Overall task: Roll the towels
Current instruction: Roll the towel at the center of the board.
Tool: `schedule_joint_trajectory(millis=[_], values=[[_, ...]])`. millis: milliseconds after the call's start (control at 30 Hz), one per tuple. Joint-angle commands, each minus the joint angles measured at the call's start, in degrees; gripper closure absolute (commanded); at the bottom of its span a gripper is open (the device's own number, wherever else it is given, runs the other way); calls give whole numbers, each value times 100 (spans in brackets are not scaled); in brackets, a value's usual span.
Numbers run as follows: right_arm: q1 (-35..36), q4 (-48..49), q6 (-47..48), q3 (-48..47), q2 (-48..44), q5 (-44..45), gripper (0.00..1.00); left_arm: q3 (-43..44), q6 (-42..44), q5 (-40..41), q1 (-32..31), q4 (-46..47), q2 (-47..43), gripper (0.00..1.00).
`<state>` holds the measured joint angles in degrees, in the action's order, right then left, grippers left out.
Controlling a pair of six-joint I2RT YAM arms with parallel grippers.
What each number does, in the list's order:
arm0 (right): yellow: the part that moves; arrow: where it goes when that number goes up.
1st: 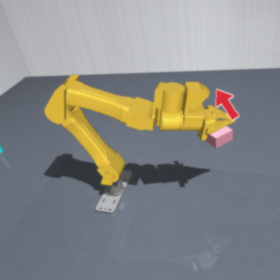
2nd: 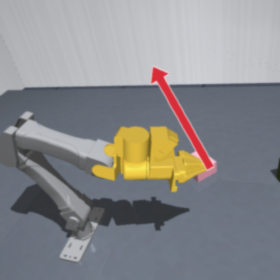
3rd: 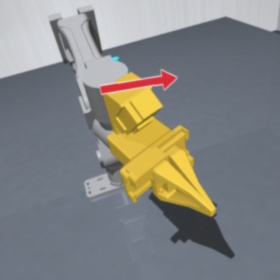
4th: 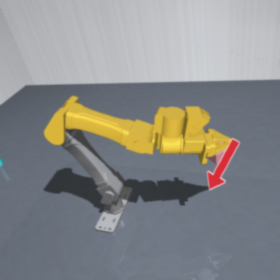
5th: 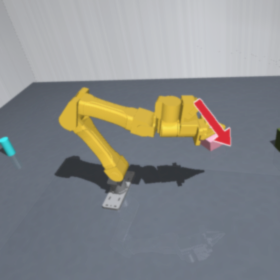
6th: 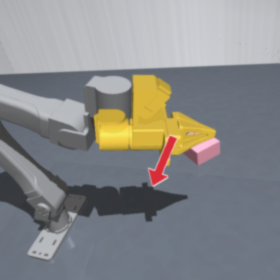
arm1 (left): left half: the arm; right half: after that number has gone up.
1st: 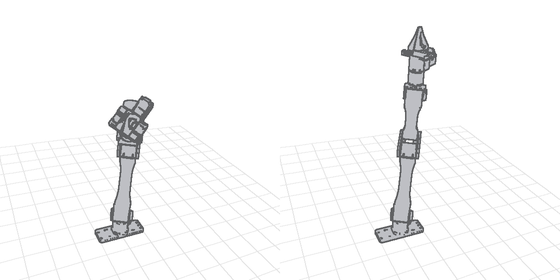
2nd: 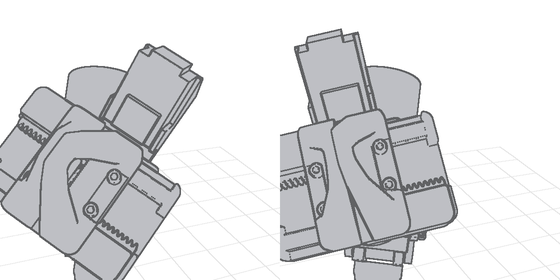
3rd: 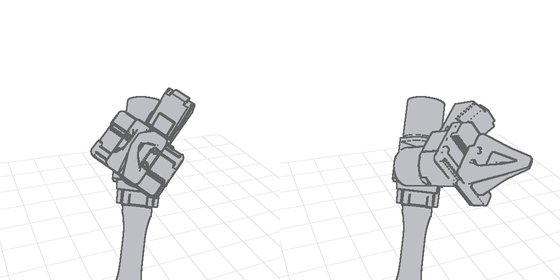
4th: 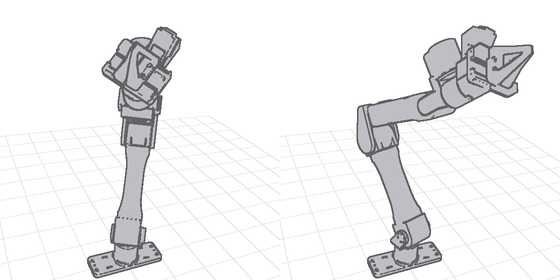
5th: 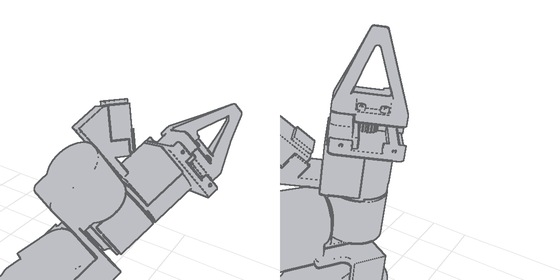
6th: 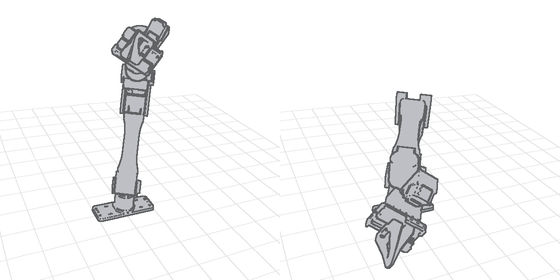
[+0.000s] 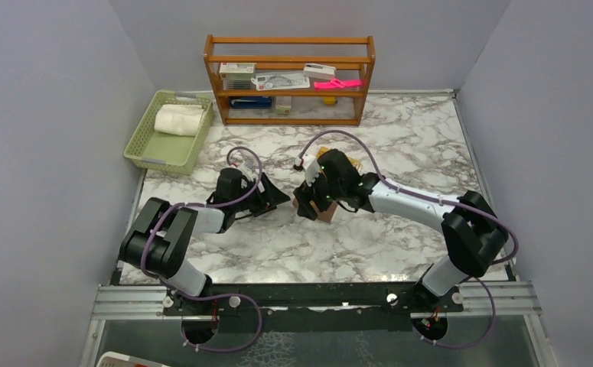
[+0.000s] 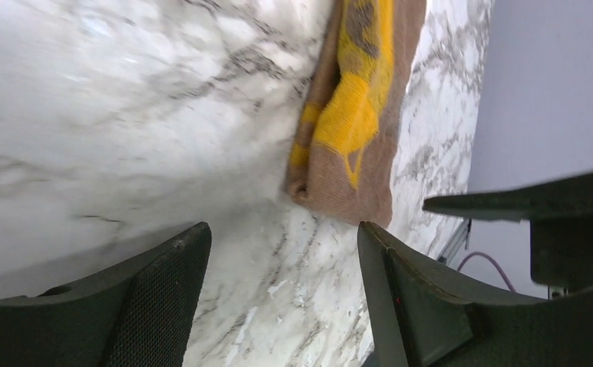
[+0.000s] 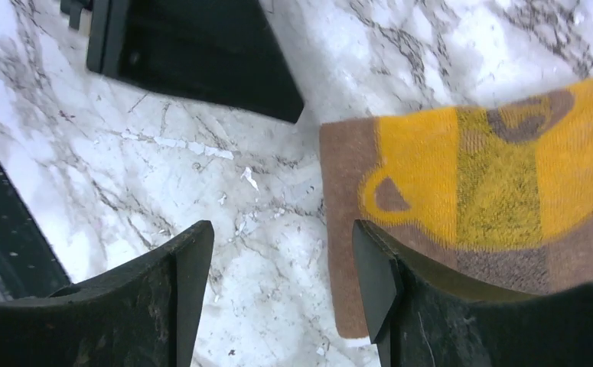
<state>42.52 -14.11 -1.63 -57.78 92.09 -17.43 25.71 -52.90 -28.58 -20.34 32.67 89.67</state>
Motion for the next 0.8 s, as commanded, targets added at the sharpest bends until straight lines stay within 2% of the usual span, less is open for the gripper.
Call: schedule_joint_trajectory(millis=[0,200,467,533,633,767], values=[[409,25,688,-128,189,1376,34,179,427,84,447,-943,-332,27],[708,-148,827,-303,747,1992,41,470,1018,183,939,-2124,-836,27],[713,-237,835,-243,907,2032,52,460,1151,107,1210,-2500,-1186,27],[714,-249,716,-190,882,1906,66,474,1172,74,1237,-2533,-1202,27],[707,-483,619,-219,939,1714,97,501,1199,29,1268,-2581,-1239,27],[722,-719,433,-279,958,1221,99,603,1274,-45,1312,-2758,-1346,27]])
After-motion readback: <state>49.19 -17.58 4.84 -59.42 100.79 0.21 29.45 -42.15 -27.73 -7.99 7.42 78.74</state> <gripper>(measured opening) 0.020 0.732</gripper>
